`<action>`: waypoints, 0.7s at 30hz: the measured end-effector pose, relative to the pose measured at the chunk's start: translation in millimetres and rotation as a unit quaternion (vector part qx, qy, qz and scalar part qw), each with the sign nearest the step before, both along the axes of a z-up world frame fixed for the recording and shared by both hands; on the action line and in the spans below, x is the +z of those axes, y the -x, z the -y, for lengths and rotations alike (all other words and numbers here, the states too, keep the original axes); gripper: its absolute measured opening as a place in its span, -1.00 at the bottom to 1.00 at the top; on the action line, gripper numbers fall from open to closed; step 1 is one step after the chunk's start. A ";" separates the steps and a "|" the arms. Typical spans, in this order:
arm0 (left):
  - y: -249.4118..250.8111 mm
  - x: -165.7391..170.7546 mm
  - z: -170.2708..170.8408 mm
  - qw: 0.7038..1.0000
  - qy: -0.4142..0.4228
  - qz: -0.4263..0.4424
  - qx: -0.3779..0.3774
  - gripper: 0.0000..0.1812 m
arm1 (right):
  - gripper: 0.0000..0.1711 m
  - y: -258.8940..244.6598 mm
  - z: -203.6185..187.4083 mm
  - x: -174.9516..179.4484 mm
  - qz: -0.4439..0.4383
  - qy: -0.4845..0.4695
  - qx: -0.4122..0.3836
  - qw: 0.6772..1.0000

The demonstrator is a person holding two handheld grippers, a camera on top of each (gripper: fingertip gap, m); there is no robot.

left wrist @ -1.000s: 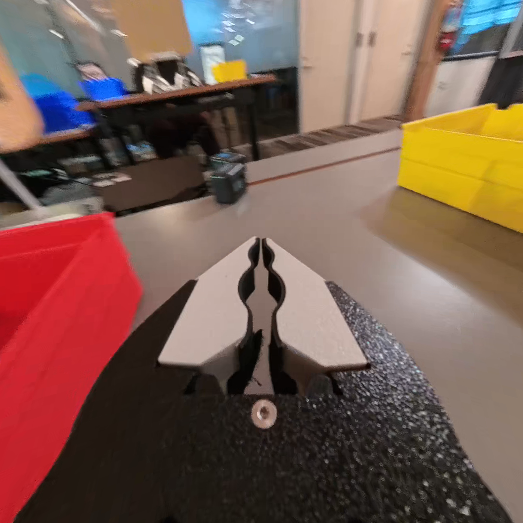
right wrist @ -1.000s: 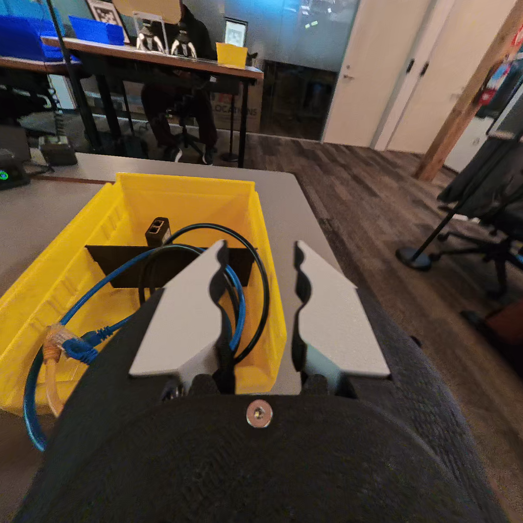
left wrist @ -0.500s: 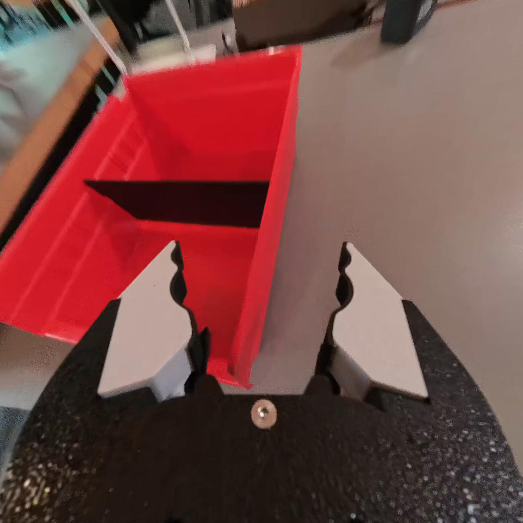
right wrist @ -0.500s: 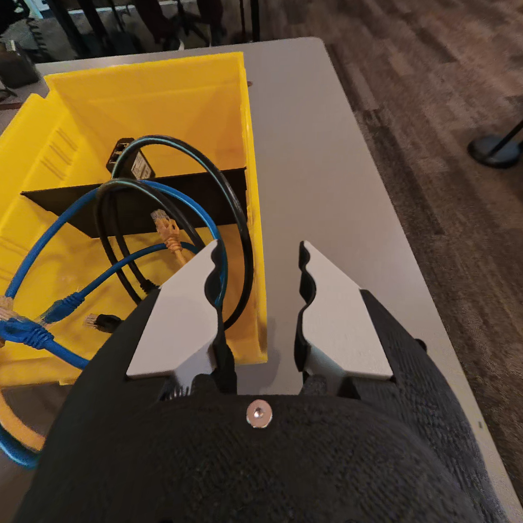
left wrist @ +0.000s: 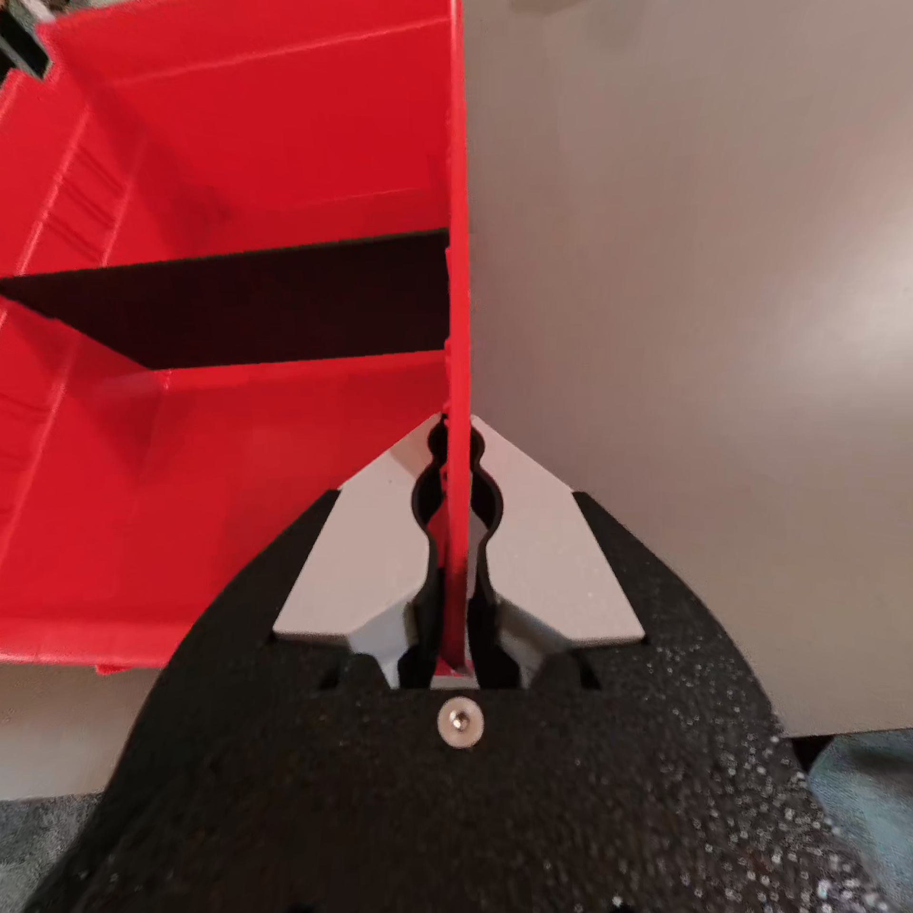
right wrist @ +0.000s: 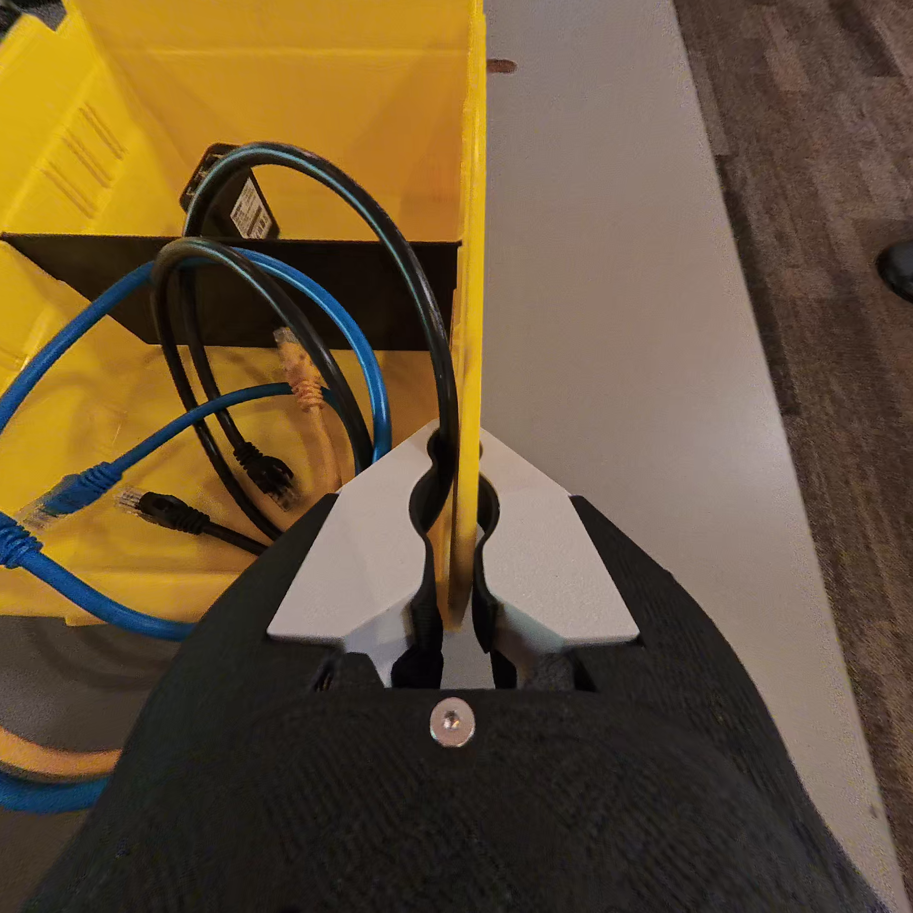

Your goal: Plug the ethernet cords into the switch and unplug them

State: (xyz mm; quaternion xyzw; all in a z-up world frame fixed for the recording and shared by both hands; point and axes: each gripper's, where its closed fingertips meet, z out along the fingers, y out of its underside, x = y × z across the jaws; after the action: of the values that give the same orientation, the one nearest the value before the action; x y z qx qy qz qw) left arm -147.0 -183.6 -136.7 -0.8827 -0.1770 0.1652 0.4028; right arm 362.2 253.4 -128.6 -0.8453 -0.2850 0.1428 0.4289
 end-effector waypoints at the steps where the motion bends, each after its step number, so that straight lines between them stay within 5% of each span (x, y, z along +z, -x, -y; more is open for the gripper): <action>1: -0.5 2.3 -0.5 1.000 -0.005 -0.009 -0.003 -0.96 | -0.98 6.2 2.0 0.1 -0.004 0.000 0.006 1.000; 11: 2.8 44.5 9.5 0.993 -0.070 -0.095 0.020 -0.94 | -0.98 94.0 40.6 0.4 -0.014 0.001 0.079 0.997; 21: -3.5 128.9 -1.3 0.979 -0.127 -0.158 0.005 -0.94 | -0.97 212.5 113.8 3.1 -0.040 0.000 0.145 0.989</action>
State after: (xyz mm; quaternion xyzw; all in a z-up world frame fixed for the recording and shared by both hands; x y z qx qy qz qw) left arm -143.5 -182.3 -7.9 -0.7861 -0.1345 0.2808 0.5340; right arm 149.7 139.6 -125.5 -0.7888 -0.3867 0.2375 0.4146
